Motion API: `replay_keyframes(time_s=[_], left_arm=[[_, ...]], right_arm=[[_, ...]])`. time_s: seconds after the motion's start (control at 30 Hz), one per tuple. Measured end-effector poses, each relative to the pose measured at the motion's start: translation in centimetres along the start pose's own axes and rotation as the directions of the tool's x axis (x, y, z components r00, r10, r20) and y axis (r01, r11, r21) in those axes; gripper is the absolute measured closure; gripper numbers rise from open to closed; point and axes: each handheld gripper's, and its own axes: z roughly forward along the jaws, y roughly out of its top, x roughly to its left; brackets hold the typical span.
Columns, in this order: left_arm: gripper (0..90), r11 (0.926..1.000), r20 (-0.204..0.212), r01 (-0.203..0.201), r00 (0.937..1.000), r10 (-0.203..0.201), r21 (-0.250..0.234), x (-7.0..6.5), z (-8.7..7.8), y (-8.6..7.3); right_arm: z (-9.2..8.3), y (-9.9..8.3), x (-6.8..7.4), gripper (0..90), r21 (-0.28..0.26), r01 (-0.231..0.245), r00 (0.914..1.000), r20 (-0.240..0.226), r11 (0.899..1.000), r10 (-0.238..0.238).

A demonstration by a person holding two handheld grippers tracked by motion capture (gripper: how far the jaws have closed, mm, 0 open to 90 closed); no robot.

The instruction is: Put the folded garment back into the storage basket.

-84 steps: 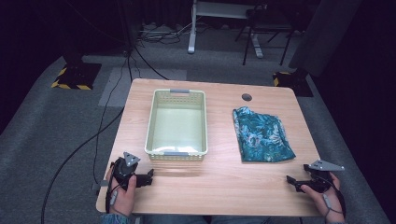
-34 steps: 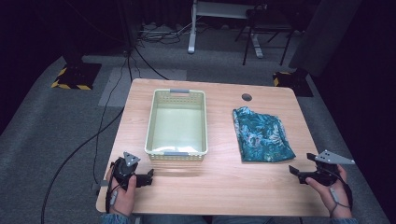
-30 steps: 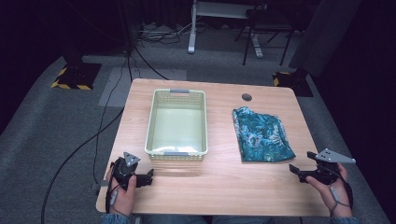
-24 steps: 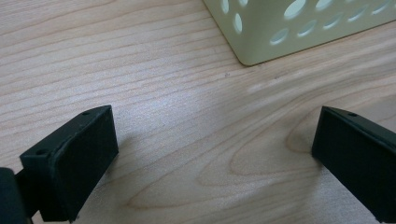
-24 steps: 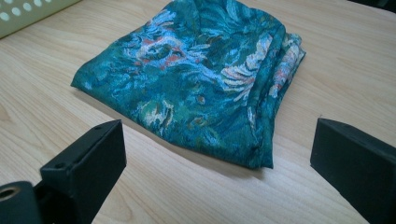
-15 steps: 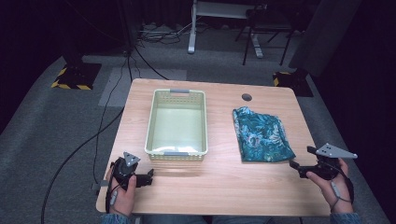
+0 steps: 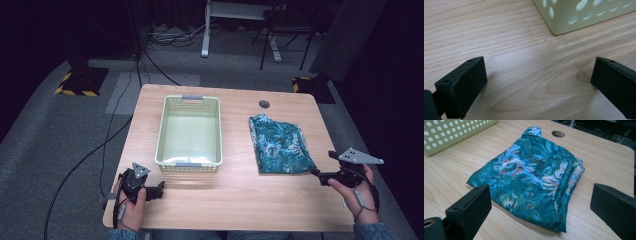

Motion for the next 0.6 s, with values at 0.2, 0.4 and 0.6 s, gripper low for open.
replay_keyframes(time_s=[0.2,0.4,0.6], left_arm=[[0.1,1.0,0.0,0.001,1.0,-0.001,0.0,0.0,0.0,0.0],[0.1,1.0,0.001,0.0,1.0,0.0,0.0,0.0,0.0,0.0],[0.1,1.0,0.0,0.0,1.0,0.0,0.0,0.0,0.0,0.0]], right_arm=[[0.1,0.8,0.1,3.6,-0.007,0.012,0.9999,-0.006,1.0,-0.012],[0.3,1.4,0.1,3.6,-0.015,0.016,0.9998,-0.01,1.0,-0.016],[0.6,2.2,0.2,3.6,-0.015,0.025,0.9995,-0.016,1.0,-0.025]])
